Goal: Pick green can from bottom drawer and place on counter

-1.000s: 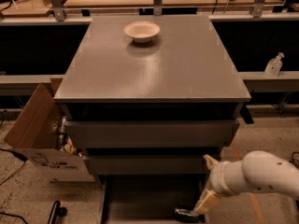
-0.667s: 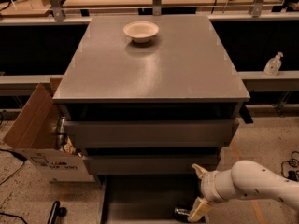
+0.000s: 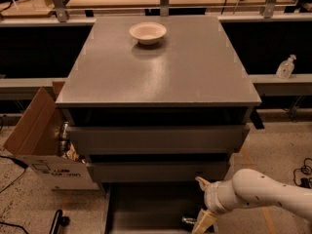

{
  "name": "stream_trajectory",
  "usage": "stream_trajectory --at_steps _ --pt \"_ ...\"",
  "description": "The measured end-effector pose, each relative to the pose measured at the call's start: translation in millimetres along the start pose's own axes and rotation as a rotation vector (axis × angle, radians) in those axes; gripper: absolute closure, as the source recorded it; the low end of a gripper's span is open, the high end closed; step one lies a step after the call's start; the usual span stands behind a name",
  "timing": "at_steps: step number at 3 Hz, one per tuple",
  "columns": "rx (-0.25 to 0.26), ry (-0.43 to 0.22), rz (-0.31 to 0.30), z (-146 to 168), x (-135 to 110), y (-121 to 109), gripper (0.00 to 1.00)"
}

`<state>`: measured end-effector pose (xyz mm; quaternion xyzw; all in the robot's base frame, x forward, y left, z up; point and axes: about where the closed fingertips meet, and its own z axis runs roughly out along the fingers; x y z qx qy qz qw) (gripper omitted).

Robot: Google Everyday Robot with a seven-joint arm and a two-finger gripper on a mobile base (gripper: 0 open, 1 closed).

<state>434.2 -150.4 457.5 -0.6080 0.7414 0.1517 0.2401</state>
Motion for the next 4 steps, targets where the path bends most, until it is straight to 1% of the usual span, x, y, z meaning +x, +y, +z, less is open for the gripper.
stream_trajectory --at_steps 1,2,3,4 --pt "-0.013 0.050 0.007 41.2 20.6 -23.6 0.00" --pt "-0.064 0.092 -0.005 102.8 52.5 -38.9 0.00" --pt "-0.121 0.064 -0.014 151.6 81.2 -41.6 0.00" --pt "-0.175 0.040 -0.032 186.7 114.8 -38.6 0.11"
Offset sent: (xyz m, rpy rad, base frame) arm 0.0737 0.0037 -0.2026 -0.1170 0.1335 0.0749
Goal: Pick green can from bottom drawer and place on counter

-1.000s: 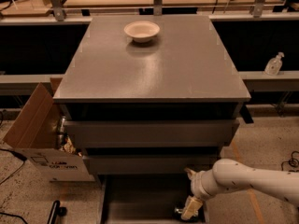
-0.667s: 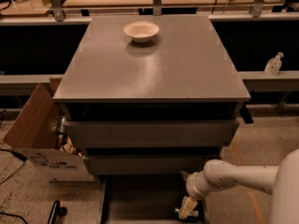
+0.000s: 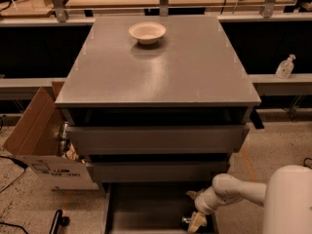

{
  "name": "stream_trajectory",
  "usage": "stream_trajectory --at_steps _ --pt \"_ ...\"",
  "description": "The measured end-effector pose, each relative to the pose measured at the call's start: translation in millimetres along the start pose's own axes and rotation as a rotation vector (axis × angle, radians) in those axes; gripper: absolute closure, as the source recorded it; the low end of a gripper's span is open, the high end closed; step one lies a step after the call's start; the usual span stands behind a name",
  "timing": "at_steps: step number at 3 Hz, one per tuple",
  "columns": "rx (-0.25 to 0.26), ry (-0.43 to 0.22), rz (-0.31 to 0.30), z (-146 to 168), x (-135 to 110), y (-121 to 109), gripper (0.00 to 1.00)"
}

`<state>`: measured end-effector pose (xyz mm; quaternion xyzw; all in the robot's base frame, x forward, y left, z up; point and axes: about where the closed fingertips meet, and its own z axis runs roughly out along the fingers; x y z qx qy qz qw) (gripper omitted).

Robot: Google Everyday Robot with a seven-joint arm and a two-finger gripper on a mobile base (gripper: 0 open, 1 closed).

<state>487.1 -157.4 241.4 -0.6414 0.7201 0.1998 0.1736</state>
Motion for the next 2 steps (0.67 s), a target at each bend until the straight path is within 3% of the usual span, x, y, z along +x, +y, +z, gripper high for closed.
stream_trajectory --at_steps 2 --pt "-0.025 0.005 0.032 37.0 44.6 -3.3 0.15"
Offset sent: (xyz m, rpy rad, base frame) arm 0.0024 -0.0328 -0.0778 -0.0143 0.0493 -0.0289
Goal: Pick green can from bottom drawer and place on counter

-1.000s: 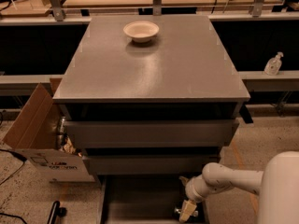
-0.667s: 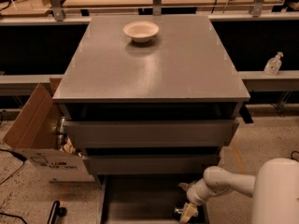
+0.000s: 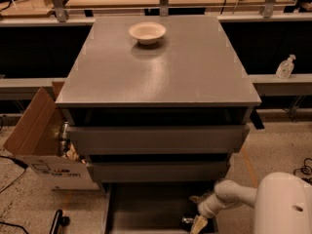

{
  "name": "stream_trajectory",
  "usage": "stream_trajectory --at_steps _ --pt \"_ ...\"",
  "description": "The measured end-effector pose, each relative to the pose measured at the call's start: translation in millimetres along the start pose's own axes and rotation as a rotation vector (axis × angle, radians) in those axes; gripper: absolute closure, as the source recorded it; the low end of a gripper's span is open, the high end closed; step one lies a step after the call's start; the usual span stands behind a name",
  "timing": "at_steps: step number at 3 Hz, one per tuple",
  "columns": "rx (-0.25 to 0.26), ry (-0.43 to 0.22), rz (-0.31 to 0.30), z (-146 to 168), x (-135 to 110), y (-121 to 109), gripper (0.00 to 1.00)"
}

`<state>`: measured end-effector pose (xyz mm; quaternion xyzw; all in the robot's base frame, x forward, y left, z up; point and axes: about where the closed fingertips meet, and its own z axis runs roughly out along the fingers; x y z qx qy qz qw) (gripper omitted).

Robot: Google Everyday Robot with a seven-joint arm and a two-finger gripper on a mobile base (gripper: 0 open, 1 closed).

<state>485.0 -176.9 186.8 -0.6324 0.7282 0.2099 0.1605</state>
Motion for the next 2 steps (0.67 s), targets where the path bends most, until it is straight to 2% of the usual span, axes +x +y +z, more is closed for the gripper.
stream_trajectory --at_steps 1,2 --pt "-0.005 0.011 0.017 10.0 12.5 -3.2 0.19" --pt "-0.008 0.015 0.027 14.8 19.1 -5.5 0.33"
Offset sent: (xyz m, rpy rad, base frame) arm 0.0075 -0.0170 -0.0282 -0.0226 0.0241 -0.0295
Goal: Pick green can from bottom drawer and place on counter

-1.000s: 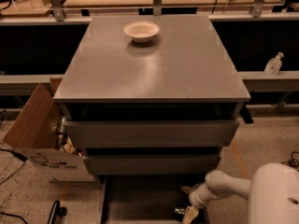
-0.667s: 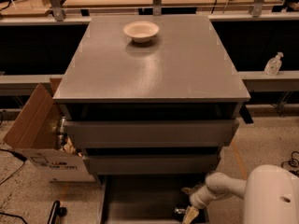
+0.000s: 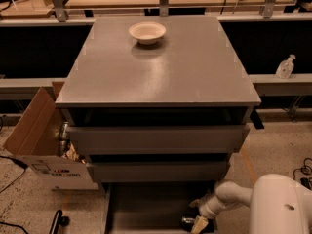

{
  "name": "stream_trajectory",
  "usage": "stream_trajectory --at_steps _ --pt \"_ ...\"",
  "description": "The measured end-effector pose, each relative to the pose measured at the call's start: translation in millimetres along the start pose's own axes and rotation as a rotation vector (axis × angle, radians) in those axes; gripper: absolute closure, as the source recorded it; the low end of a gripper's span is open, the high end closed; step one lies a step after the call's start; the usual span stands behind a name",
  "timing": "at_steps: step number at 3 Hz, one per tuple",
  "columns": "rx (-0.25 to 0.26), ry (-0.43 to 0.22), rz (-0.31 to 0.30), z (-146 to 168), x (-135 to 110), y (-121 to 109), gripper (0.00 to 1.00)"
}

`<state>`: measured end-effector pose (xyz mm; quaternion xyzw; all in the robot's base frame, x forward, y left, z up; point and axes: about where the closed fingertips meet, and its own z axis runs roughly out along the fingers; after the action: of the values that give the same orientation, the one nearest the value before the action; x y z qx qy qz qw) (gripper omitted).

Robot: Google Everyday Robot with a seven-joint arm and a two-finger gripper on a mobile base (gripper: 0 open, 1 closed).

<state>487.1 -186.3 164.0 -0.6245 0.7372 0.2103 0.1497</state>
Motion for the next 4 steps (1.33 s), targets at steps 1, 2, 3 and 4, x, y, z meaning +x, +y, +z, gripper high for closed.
stream_trajectory --at_steps 1,2,3,4 --pt "-0.006 0.006 0.003 3.0 3.0 0.3 0.35" --pt "-0.006 0.006 0.003 -3.7 -0.7 1.3 0.36" --pt "-0.006 0.006 0.003 -6.8 -2.5 1.7 0.32" --pt "-0.006 0.006 0.002 -7.6 -3.0 1.8 0.19"
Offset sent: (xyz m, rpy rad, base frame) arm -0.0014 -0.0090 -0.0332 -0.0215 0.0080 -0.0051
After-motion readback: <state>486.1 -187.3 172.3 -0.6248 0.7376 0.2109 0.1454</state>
